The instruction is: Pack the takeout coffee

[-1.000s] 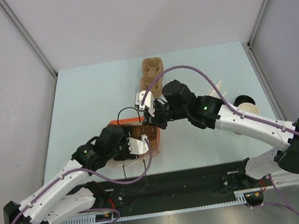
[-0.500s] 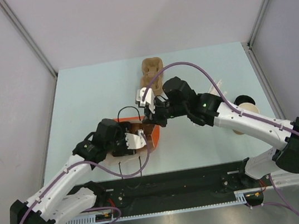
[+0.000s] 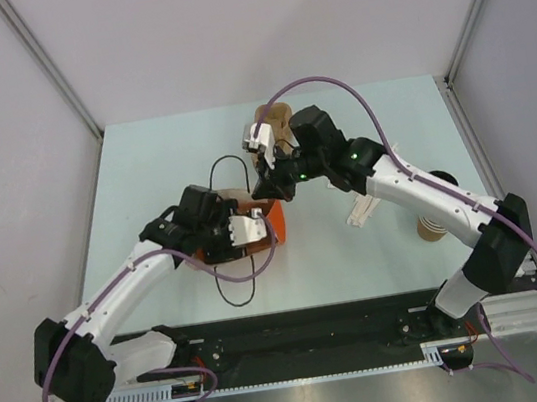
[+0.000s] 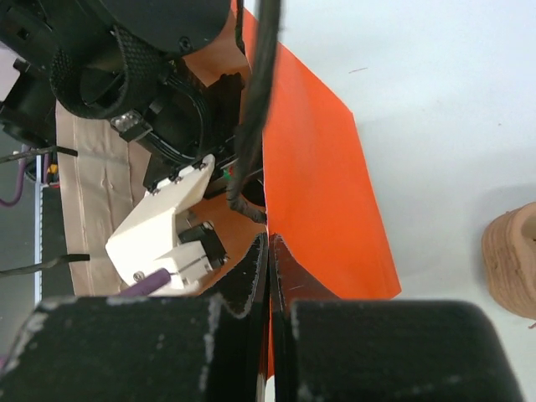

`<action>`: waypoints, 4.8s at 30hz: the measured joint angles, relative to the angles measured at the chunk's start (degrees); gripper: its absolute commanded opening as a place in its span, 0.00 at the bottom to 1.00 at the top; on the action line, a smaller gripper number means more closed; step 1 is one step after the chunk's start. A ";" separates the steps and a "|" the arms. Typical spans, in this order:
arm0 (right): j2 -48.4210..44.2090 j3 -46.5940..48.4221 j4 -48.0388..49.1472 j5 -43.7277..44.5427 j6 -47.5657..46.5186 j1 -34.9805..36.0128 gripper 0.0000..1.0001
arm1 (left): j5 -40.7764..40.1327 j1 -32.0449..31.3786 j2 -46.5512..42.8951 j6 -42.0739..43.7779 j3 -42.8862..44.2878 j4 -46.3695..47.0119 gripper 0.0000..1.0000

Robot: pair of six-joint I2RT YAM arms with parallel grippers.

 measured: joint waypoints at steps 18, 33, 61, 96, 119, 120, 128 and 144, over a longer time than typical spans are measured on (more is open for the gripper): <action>16.13 18.91 -9.90 -7.74 -0.96 -7.96 0.00 | 6.29 6.71 19.67 0.22 17.73 -11.15 0.02; 18.45 21.16 -11.80 -8.66 -2.97 -10.08 0.00 | 8.20 8.04 24.09 0.44 21.86 -13.35 0.40; 20.87 24.48 -13.94 -10.91 -6.47 -12.72 0.00 | 11.43 8.09 28.37 -3.10 47.41 -29.38 1.00; 21.75 28.55 -22.91 -11.56 -6.32 -14.25 0.00 | 22.53 16.46 31.36 -21.84 72.94 -32.13 0.99; 20.37 28.74 -32.61 -14.53 -11.76 -22.29 0.16 | 24.00 19.58 31.21 -31.23 69.00 -26.18 1.00; 20.31 28.74 -32.61 -14.51 -12.20 -22.29 0.31 | 24.11 19.98 31.21 -32.02 68.57 -25.99 0.99; 18.78 28.74 -32.59 -13.62 -12.24 -22.23 0.73 | 27.21 27.61 31.28 -40.02 64.15 -23.06 0.99; 1.86 27.45 -22.60 -7.08 -0.26 -26.49 1.00 | 27.56 36.76 31.45 -46.45 63.84 -22.25 0.99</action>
